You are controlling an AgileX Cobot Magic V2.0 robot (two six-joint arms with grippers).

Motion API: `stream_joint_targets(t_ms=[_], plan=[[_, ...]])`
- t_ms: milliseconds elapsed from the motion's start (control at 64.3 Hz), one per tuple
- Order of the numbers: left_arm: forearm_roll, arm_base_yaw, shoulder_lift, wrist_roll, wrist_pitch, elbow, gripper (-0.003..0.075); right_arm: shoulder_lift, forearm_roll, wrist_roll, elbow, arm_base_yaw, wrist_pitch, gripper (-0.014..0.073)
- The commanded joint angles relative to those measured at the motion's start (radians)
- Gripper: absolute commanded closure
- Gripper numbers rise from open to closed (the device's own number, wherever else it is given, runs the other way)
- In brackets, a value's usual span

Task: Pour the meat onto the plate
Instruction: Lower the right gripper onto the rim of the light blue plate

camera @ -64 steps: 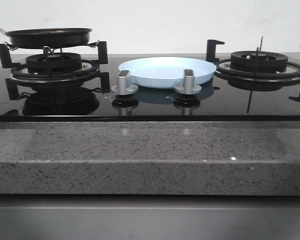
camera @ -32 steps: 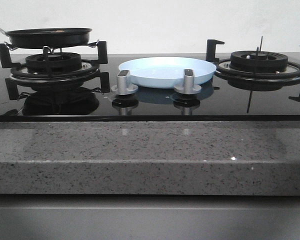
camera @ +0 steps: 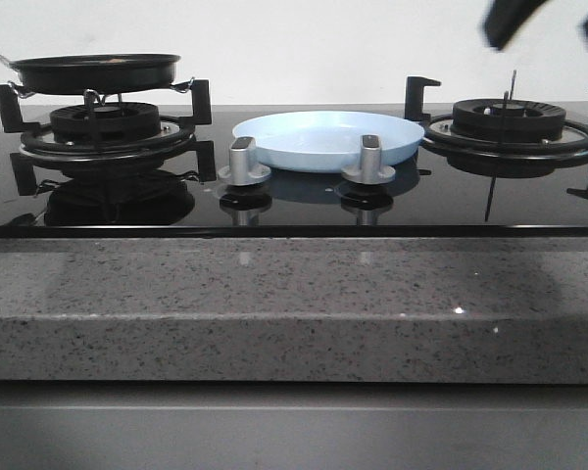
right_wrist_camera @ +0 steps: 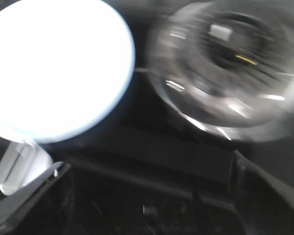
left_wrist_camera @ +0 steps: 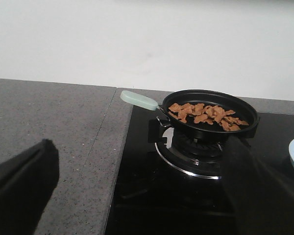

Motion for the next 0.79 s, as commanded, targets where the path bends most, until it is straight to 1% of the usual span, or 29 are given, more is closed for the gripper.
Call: stream_joint_targets(t_ms=[0, 155, 218, 264, 389, 497, 637, 777], plan=[[0.0, 0.002, 0.009, -0.005, -0.087, -0.036, 0.0063, 0.07, 0.014, -0.017, -0.139, 0.026, 0.013, -0.0058], [0.0, 0.002, 0.009, -0.005, -0.087, -0.036, 0.0063, 0.233, 0.014, -0.017, -0.346, 0.035, 0.131, -0.0056], [0.0, 0.002, 0.009, -0.005, -0.087, -0.036, 0.0063, 0.298, 0.014, -0.019, -0.42, 0.035, 0.186, -0.0038], [0.0, 0.002, 0.009, -0.005, -0.087, -0.036, 0.0063, 0.341, 0.014, -0.025, -0.484, 0.035, 0.221, -0.0011], [0.0, 0.002, 0.009, -0.005, -0.087, -0.036, 0.0063, 0.454, 0.014, -0.037, -0.629, 0.035, 0.297, 0.0105], [0.0, 0.002, 0.009, -0.005, -0.087, -0.036, 0.0063, 0.538, 0.014, -0.045, -0.736, 0.035, 0.344, 0.0167], [0.0, 0.002, 0.009, -0.005, -0.087, -0.036, 0.0063, 0.625, 0.014, -0.052, -0.841, 0.035, 0.409, 0.0195], [0.0, 0.002, 0.009, -0.005, -0.087, -0.036, 0.0063, 0.687, 0.014, -0.054, -0.912, 0.035, 0.454, 0.0195]])
